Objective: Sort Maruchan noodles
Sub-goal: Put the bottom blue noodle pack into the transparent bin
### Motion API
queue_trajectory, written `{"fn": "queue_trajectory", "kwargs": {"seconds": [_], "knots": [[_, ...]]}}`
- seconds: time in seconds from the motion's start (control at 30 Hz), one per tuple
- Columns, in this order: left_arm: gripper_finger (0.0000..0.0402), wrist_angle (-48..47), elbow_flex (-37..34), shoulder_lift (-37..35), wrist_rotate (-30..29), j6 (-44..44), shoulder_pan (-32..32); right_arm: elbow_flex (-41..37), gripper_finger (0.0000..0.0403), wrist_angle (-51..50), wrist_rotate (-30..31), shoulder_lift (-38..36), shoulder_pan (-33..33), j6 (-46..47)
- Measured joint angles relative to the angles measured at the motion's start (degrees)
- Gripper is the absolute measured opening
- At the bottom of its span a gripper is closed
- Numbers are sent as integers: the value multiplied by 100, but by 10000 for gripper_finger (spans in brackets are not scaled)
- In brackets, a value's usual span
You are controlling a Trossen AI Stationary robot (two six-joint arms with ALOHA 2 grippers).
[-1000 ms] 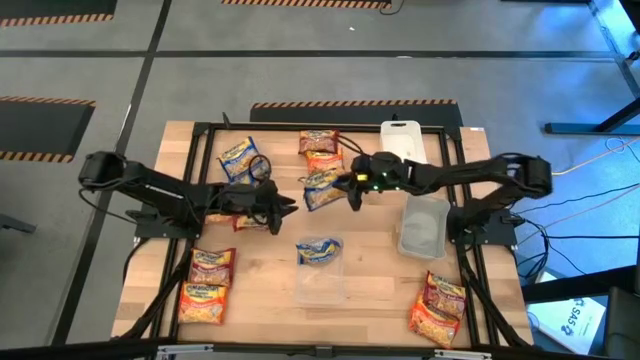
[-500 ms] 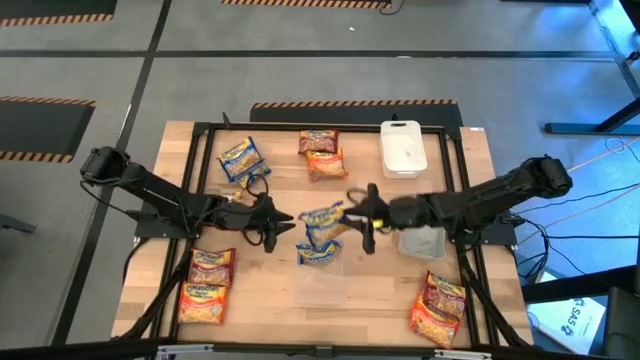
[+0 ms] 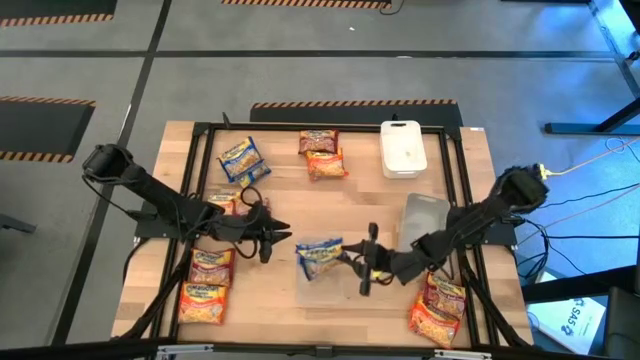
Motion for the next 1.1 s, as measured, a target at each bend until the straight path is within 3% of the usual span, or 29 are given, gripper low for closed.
{"fn": "queue_trajectory", "kwargs": {"seconds": [0.2, 0.4, 1.1], "knots": [[119, -3, 0, 0, -76, -37, -14, 2, 88, 940, 615, 846, 125, 21], [119, -6, 0, 0, -76, -37, -14, 2, 88, 1838, 708, 1484, 167, 59], [119, 15, 0, 0, -100, -19, -5, 34, 88, 1887, 902, 2283, 77, 16]]}}
